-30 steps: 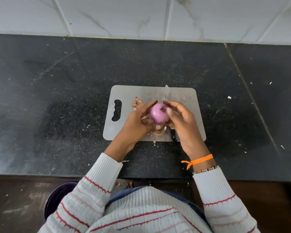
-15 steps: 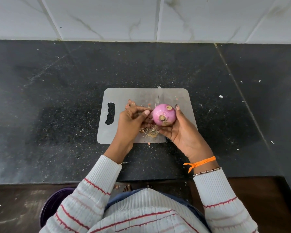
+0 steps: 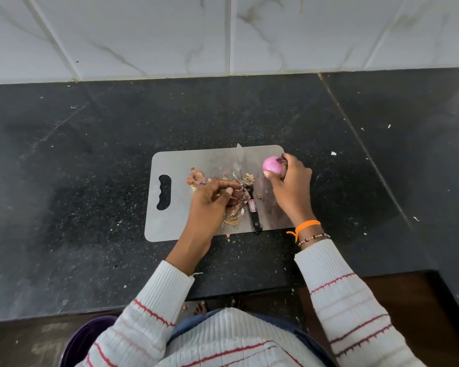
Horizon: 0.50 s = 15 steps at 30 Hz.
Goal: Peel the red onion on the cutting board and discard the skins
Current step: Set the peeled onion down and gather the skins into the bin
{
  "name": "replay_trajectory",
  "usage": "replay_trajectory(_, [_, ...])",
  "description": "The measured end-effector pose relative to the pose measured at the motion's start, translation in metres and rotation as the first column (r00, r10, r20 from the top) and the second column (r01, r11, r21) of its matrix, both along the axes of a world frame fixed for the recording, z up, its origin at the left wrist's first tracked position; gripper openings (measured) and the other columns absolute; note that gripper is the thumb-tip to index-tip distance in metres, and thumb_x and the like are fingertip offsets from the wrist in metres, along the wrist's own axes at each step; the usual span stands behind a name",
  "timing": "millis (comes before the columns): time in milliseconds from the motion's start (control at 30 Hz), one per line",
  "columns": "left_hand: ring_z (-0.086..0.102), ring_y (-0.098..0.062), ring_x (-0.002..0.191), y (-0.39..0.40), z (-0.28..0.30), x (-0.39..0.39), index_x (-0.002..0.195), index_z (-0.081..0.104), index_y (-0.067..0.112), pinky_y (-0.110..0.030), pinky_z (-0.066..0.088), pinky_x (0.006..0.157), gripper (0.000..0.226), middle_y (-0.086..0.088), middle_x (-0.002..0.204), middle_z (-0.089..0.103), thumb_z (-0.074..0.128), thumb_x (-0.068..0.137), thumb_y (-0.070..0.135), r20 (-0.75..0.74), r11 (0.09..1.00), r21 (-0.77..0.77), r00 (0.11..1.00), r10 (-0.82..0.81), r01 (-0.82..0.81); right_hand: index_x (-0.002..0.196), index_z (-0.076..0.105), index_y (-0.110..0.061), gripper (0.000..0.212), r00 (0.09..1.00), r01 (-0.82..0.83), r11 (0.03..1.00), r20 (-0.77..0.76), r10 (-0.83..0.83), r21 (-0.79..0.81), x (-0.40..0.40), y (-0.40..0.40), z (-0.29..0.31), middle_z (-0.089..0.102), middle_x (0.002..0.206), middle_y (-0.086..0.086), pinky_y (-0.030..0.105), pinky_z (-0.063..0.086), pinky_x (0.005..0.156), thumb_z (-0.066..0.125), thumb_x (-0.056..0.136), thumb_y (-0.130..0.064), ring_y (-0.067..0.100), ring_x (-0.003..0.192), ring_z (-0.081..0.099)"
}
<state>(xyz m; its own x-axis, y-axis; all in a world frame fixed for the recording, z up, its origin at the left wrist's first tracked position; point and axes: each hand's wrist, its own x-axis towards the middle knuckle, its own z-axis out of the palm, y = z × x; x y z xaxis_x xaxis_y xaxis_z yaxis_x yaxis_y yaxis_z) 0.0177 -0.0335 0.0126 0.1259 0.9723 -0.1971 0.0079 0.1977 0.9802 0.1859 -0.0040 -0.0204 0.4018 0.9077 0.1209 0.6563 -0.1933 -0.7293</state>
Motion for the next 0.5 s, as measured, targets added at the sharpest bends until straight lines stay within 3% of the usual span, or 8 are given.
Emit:
replay_trajectory(200, [0.058,0.003,0.058,-0.001,-0.001,0.0,0.084,0.066,0.022,-0.013,0.047,0.058,0.028,0.006,0.077,0.066,0.048,0.092,0.001,-0.095,0.999,0.034,0.995,-0.025,0.029,0.131,0.046,-0.01,0.062,0.991,0.009,1.0,0.134,-0.011,0.015,-0.002,0.0,-0.003,0.052,0.128,0.011,0.034,0.035,0.092,0.072,0.078,-0.028,0.03,0.114,0.041])
replay_trajectory(267, [0.055,-0.001,0.055,0.0,-0.001,-0.002,0.083,0.066,0.024,-0.015,0.045,0.057,0.029,0.009,0.072,0.065,0.051,0.091,0.001,-0.165,0.997,0.062,0.986,-0.028,0.038,0.121,0.053,-0.012,0.049,0.988,-0.031,0.996,0.151,0.017,0.089,-0.007,-0.01,0.005,0.053,0.119,0.008,0.03,0.038,0.087,0.072,0.078,-0.025,0.024,0.106,0.044])
replay_trajectory(333, [0.056,0.002,0.056,0.001,-0.002,-0.005,0.083,0.066,0.023,-0.013,0.046,0.055,0.027,0.011,0.073,0.065,0.054,0.088,0.0,-0.211,0.997,0.071,0.977,-0.02,0.036,0.101,0.061,-0.01,0.022,0.991,-0.129,0.978,0.04,0.124,0.163,-0.018,-0.026,0.013,0.055,0.1,0.001,0.02,0.041,0.076,0.068,0.082,-0.016,0.015,0.09,0.052])
replay_trajectory(400, [0.061,-0.002,0.067,0.003,-0.004,-0.008,0.083,0.067,0.023,-0.014,0.049,0.061,0.026,0.01,0.079,0.066,0.055,0.087,0.0,-0.224,0.998,0.058,0.975,-0.004,0.018,0.095,0.063,-0.012,0.013,0.977,-0.212,0.971,0.023,0.211,0.113,-0.029,-0.044,0.014,0.058,0.092,-0.001,0.021,0.043,0.068,0.066,0.083,-0.017,0.012,0.079,0.055])
replay_trajectory(500, [0.064,-0.012,0.083,0.004,-0.008,-0.012,0.082,0.067,0.024,-0.023,0.054,0.074,0.026,0.008,0.084,0.067,0.057,0.086,0.0,-0.262,0.999,0.036,0.965,0.008,0.001,0.107,0.057,-0.015,0.029,0.949,-0.25,0.966,0.18,0.258,-0.064,-0.037,-0.057,0.003,0.057,0.106,0.002,0.026,0.042,0.068,0.068,0.082,-0.024,0.017,0.09,0.057])
